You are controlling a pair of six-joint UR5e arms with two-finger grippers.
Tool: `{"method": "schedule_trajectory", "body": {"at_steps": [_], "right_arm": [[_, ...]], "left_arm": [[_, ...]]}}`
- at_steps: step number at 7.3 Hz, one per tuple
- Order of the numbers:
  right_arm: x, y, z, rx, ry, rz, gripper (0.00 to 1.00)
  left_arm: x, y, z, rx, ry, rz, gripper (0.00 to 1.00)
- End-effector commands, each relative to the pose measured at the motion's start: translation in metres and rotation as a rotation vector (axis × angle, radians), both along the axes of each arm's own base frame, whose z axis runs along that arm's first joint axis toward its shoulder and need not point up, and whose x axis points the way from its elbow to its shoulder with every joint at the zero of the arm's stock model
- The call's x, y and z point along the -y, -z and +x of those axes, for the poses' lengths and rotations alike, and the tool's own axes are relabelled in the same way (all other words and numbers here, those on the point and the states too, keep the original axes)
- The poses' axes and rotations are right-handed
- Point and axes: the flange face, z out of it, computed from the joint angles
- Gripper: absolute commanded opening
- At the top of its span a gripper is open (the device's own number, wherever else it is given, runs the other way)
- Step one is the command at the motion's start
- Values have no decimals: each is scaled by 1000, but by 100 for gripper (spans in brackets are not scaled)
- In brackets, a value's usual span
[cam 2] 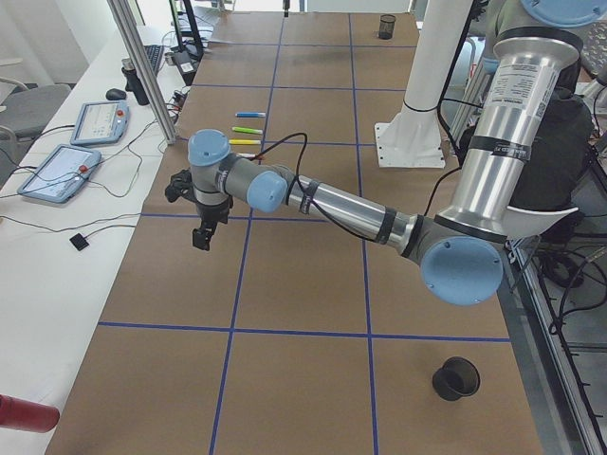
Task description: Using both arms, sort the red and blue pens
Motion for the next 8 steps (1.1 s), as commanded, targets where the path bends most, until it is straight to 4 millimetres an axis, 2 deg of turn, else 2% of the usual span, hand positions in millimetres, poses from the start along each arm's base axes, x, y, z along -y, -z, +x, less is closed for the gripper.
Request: {"method": "schedule_trajectory", "body": {"at_steps": [1,2,3,4,5,6,7,8], "right_arm": [[48,37,-64,-30,45,39,100],[48,31,-68,-22,21,17,100],[50,31,-72,2,5,10,100],[48,44,-73,38,-36,-25,100],[46,47,-75,49,-68,-56,99],[45,50,-86,55,-53,-45,100],[47,64,-107,63,-29,-33,100],[48,78,-136,76,-32,-65,100]], "left_arm": [[33,83,97,-45,37,-148,100],[32,116,154,-50,-29,-139,100],[48,141,186,-57,-43,-150,100],[59,171,233,-69,-54,-183,100],[62,191,276,-75,-60,-226,100],[70,216,307,-86,-72,-226,100],[67,234,350,-98,-27,-231,100],[61,235,398,-90,30,-193,100]]}}
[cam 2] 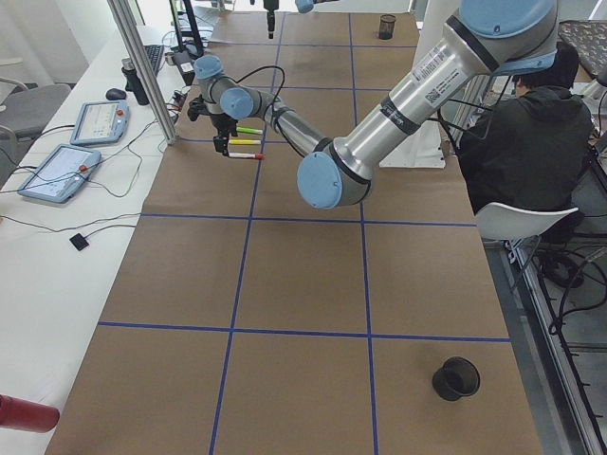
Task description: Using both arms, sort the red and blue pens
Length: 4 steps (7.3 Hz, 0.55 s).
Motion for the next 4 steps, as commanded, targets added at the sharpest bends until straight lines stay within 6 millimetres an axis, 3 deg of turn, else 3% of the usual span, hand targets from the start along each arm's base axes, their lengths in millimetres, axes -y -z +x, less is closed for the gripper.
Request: {"method": "schedule_trajectory", "body": {"at_steps": [1,4], "right_arm": [[6,33,-50,30,-4,-43,100],[30,71,-90,50,-8,-61,100]], "left_arm": [[-13,7,85,15,78,47,99],[-46,10,129,9,99,2,92]]}}
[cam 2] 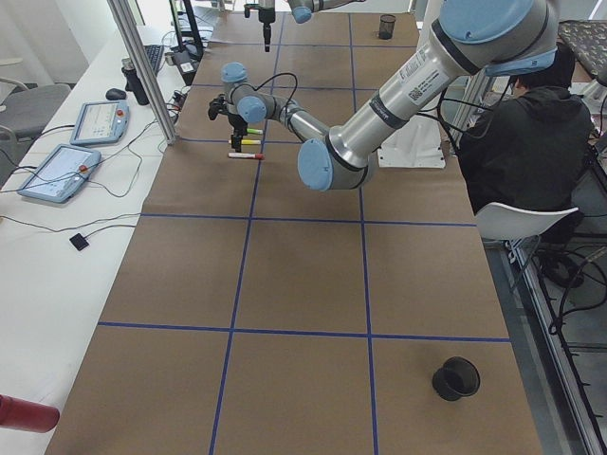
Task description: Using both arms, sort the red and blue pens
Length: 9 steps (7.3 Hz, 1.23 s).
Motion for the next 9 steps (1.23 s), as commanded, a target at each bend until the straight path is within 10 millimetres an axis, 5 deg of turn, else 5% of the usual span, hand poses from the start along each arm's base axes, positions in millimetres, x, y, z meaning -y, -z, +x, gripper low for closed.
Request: {"method": "schedule_trajectory", "body": {"at_steps": [1,5,9], "right_arm": [[17,16,-27,5,-7,-26,99],[20,38,-53,5,-11,-19,100],[19,46,-60,11,-16,-26,99]], "left_arm": [[-18,-5,31,30,28,3,89],[-18,-25,48,29,26,1,79],[-23,-19,68,33,36,-41,65]]}}
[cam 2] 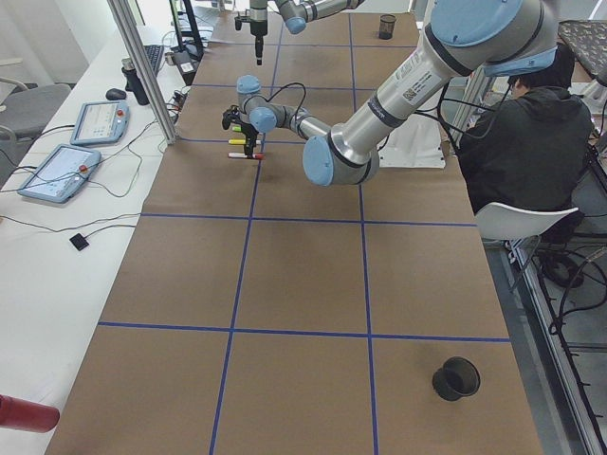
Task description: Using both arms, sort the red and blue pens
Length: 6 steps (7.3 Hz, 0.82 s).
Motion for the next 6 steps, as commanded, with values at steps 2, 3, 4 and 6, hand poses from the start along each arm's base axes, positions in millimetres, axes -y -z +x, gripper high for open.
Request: {"method": "schedule_trajectory", "body": {"at_steps": [2,3,4,6], "right_arm": [[0,1,-1,-1,0,-1,100],[0,1,-2,-1,2,-1,100],[0,1,-2,-1,1,-2,99],[-1,0,-3,-1,3,-1,100]], "left_arm": [[-6,1,11,3,-2,-13,61],[-5,-1,11,5,0,-18,59],[-5,-1,11,6,0,-19,59],[-5,-7,12,13,-1,-23,58]]}}
